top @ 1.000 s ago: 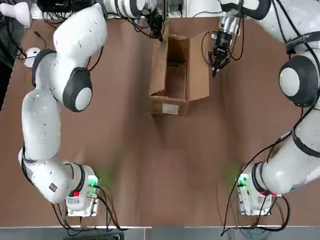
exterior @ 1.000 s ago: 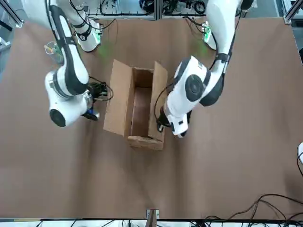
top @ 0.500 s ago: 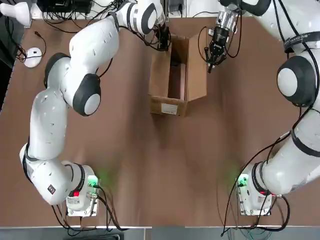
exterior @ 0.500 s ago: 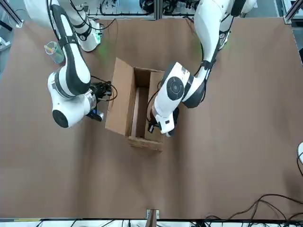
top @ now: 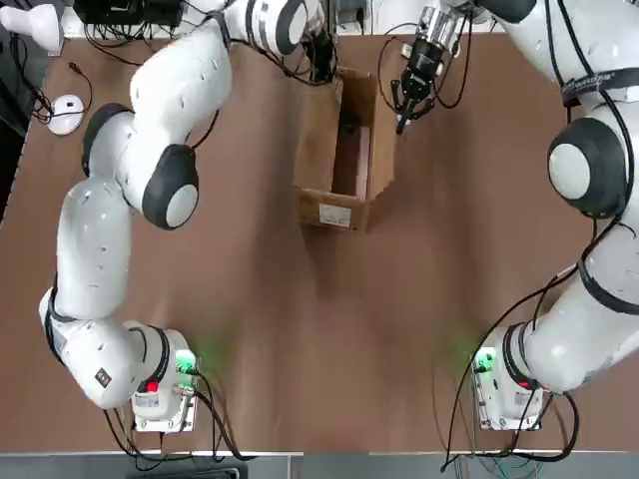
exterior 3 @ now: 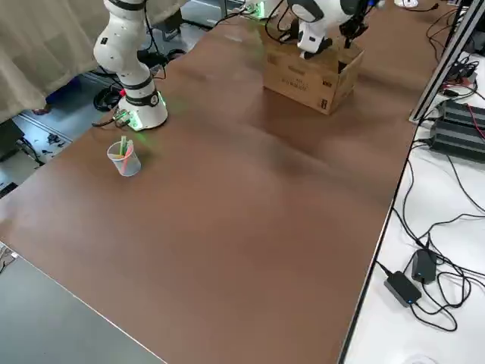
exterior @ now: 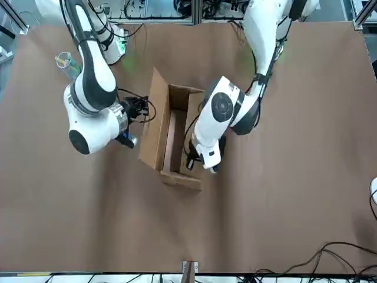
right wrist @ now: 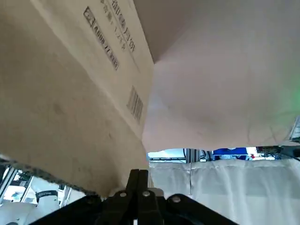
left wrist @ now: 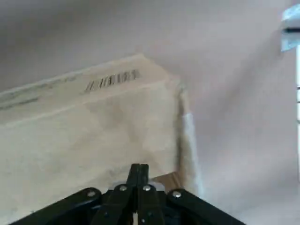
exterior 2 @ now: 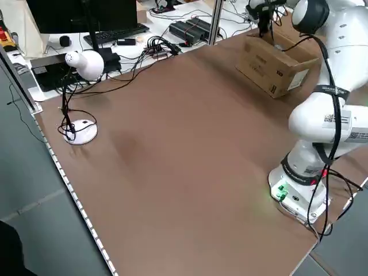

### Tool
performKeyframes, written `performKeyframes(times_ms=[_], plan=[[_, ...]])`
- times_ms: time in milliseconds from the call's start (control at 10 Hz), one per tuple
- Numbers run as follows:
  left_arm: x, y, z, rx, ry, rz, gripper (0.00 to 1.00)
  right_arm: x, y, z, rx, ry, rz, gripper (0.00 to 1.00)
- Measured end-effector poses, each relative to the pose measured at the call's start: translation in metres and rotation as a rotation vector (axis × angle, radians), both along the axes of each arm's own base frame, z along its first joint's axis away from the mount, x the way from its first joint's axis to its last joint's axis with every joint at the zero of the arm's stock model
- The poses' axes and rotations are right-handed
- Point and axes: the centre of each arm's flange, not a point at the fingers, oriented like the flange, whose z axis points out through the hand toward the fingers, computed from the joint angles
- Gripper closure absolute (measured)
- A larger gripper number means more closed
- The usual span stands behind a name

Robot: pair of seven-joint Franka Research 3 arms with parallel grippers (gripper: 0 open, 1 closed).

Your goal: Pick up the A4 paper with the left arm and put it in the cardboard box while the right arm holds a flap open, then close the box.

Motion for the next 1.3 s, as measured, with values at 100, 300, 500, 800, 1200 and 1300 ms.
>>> performKeyframes(times_ms=[100,300,500,800,1200,1300], plan=[[0.003,0.015,0.029,0.006,-0.010,0.009,0.95,-0.005,0.014,0.003,0.011,0.007,-0.003,0.99],[0.010,0.056,0.070,0.056,-0.025,-0.041,0.93,-0.011,0.036,0.011,0.003,0.019,-0.015,0.99],[0.026,0.109,0.071,0.160,-0.017,-0.235,0.65,-0.018,0.063,0.010,-0.010,-0.010,-0.014,0.99],[0.049,0.168,0.062,0.304,-0.033,-0.456,0.21,-0.027,0.113,-0.036,-0.068,-0.044,-0.057,0.99],[0.071,0.274,0.092,0.363,-0.068,-0.770,0.00,-0.024,0.125,-0.070,-0.093,-0.057,-0.077,0.99],[0.075,0.302,0.102,0.368,-0.089,-0.840,0.00,-0.024,0.124,-0.072,-0.100,-0.055,-0.078,0.99]])
